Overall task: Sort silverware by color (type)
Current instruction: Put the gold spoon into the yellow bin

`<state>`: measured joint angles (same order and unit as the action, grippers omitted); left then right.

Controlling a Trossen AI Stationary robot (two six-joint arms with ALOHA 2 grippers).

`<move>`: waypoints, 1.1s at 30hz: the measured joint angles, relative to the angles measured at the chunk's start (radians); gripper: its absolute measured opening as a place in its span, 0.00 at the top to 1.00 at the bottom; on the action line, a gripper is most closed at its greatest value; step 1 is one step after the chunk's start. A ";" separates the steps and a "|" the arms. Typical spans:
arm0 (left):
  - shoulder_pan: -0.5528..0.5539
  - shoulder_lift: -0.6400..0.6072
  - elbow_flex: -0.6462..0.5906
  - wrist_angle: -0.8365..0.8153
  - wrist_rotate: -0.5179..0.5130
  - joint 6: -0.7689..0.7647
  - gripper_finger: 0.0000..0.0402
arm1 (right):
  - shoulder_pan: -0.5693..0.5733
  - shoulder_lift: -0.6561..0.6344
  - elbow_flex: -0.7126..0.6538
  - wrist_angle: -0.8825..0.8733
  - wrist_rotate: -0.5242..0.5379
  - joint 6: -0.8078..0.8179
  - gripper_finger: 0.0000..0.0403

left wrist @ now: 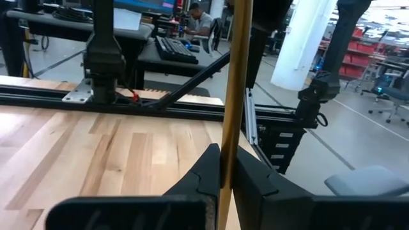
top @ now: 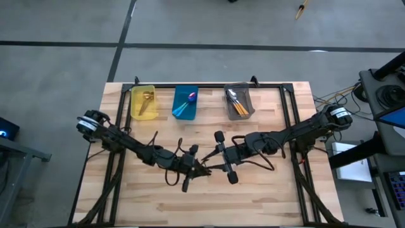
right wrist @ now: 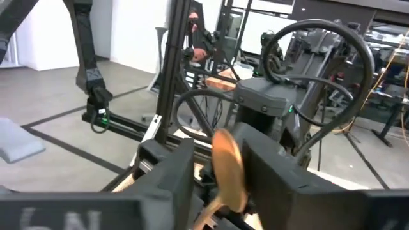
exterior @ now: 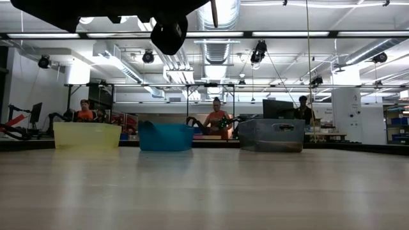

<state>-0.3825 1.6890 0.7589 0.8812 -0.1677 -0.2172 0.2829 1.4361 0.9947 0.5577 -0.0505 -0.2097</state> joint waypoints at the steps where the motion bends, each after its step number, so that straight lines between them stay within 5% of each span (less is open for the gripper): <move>1: 0.000 0.000 0.000 -0.001 0.002 0.000 0.98 | 0.000 0.000 0.000 0.001 -0.002 -0.001 0.70; 8: 0.002 0.000 0.000 -0.007 0.004 -0.002 0.98 | -0.002 0.000 0.000 -0.001 0.002 -0.023 0.96; 22: 0.008 -0.027 0.000 -0.068 -0.010 -0.002 0.82 | -0.001 -0.003 0.000 -0.013 0.037 -0.031 0.97; 33: 0.008 -0.129 0.000 -0.264 -0.190 0.046 0.61 | 0.001 -0.082 0.000 -0.154 0.135 -0.058 0.97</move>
<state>-0.3748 1.5597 0.7589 0.6175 -0.3575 -0.1715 0.2842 1.3540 0.9947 0.4033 0.0850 -0.2674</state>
